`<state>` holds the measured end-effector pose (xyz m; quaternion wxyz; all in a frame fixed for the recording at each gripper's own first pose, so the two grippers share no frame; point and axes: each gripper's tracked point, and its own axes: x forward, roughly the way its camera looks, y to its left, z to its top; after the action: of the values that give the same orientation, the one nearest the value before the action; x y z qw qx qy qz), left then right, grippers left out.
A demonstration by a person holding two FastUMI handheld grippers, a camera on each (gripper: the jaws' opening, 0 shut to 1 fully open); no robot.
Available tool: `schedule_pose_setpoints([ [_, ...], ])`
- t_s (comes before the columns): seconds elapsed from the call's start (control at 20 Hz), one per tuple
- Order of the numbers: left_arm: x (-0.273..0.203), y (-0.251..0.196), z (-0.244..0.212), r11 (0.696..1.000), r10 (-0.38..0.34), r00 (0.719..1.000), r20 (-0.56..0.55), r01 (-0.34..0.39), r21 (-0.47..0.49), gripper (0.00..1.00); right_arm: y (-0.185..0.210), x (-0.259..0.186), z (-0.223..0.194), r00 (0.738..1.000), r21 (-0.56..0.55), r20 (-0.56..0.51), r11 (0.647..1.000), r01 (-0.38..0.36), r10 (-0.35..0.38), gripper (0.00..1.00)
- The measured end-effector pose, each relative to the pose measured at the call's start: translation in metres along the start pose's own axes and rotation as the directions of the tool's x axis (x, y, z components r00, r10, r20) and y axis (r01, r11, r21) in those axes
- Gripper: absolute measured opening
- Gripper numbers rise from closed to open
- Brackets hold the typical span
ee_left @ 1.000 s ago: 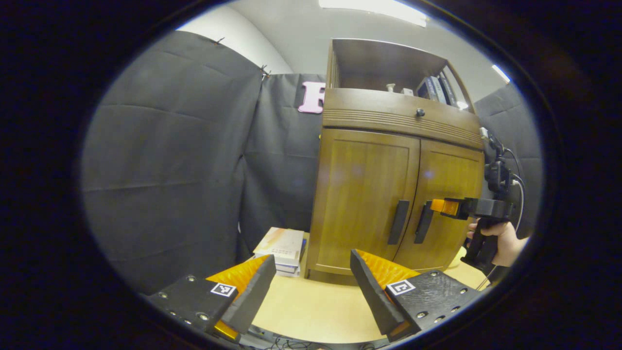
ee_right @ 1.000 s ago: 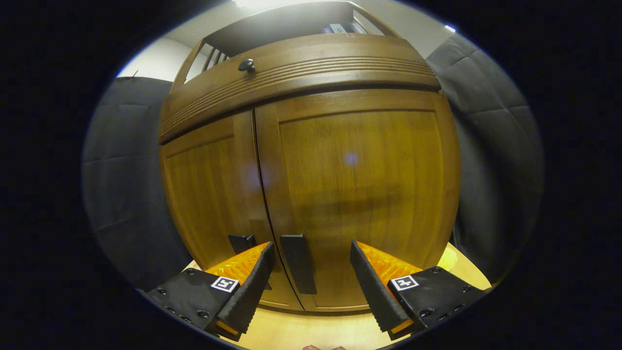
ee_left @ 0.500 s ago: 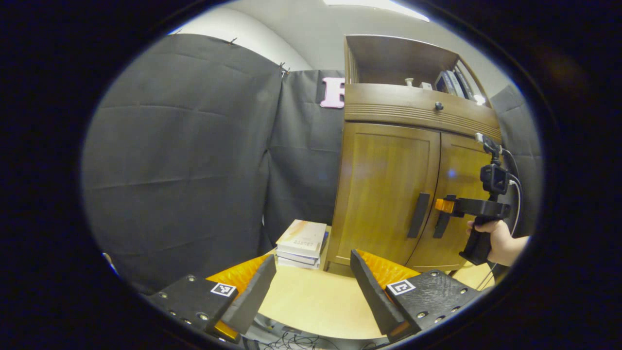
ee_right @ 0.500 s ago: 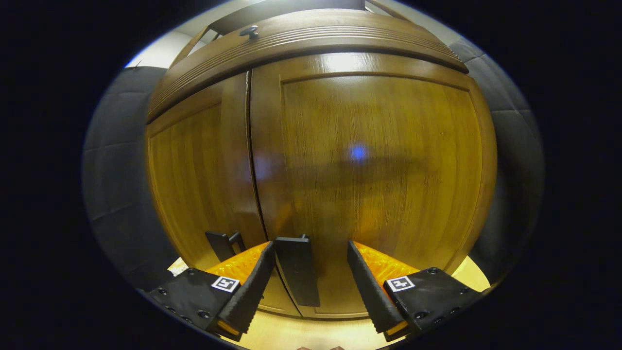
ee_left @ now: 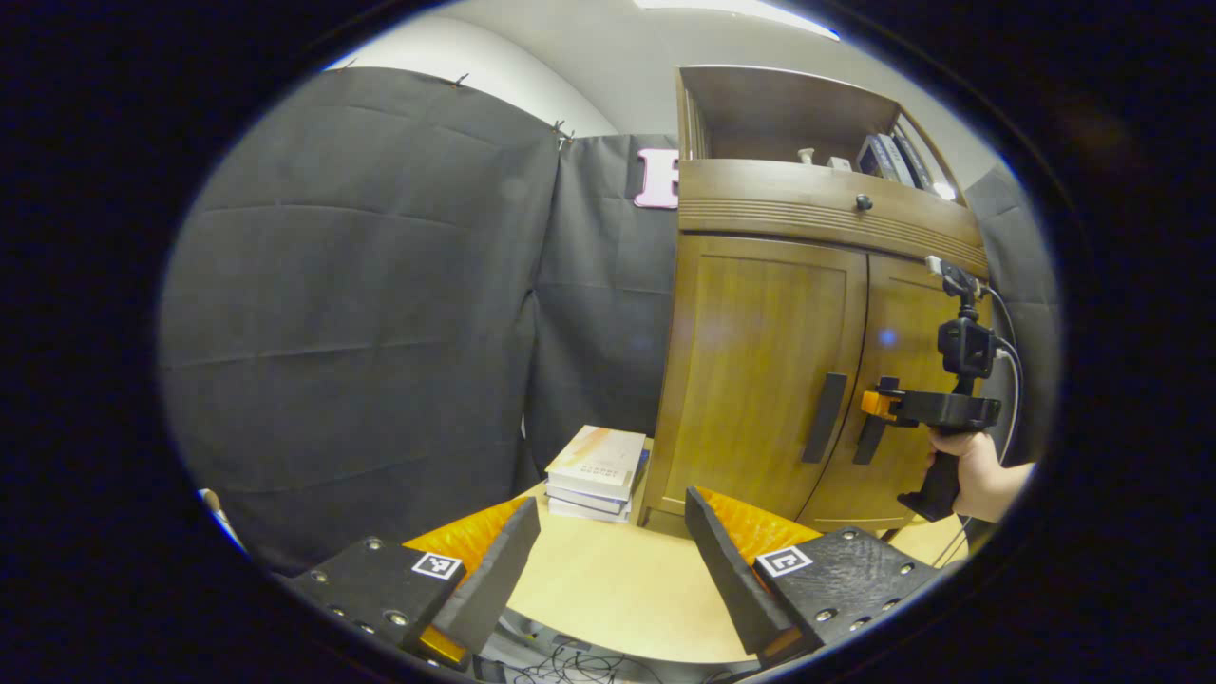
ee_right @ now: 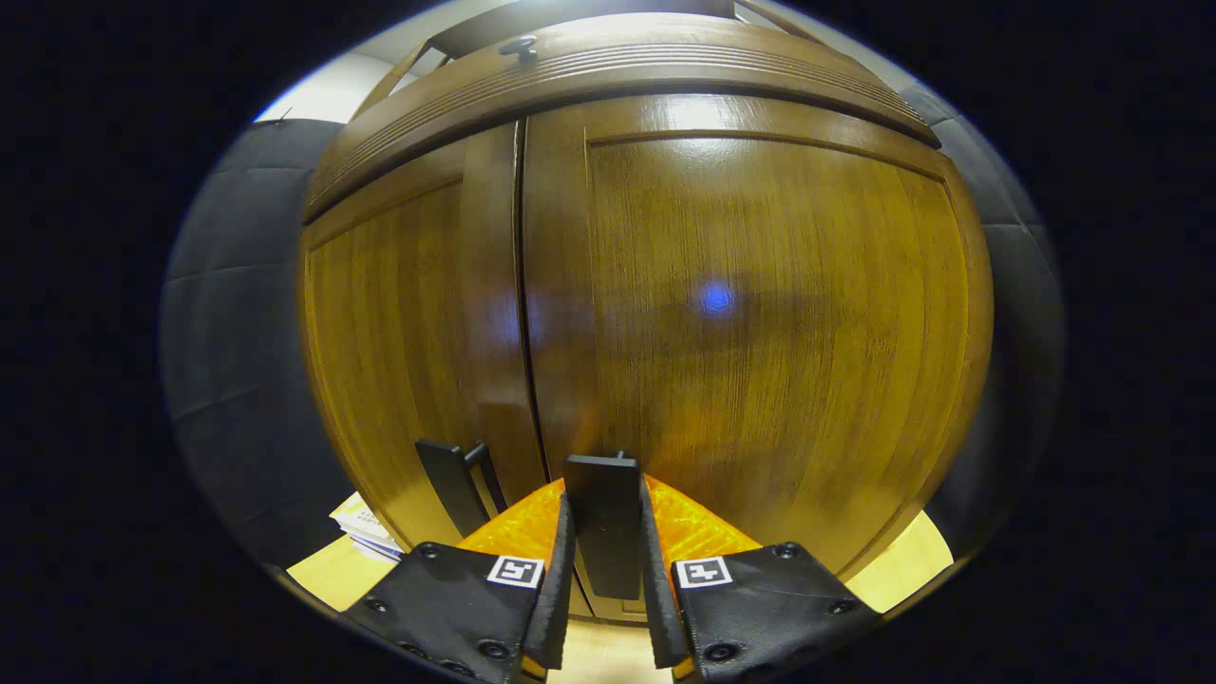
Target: Open the right door of the double-door shoe cabinet with the right hand, and open the left door with the left hand.
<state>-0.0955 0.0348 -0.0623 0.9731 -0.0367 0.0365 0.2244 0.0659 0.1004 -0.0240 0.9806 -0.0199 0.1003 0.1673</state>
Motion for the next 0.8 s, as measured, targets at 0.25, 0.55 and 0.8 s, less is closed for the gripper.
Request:
schedule_pose_setpoints([
  [0.25, 0.0, -0.003, -0.004, 0.999, -0.018, 1.0, 0.0, 0.018, -0.028, 0.98, 0.001, -0.001, 0.001, 1.0, 0.001, -0.004, 1.0, -0.022, 0.022, 0.22],
  [0.55, 0.005, -0.009, -0.007, 0.997, -0.074, 0.997, -0.003, 0.074, -0.036, 0.98, 0.004, -0.019, -0.004, 0.999, -0.01, -0.021, 0.999, -0.048, 0.048, 0.16],
  [0.8, 0.016, -0.03, -0.015, 0.977, -0.212, 0.977, -0.013, 0.211, -0.016, 0.98, 0.003, -0.056, -0.011, 0.997, 0.0, -0.026, 0.997, -0.077, 0.077, 0.15],
])
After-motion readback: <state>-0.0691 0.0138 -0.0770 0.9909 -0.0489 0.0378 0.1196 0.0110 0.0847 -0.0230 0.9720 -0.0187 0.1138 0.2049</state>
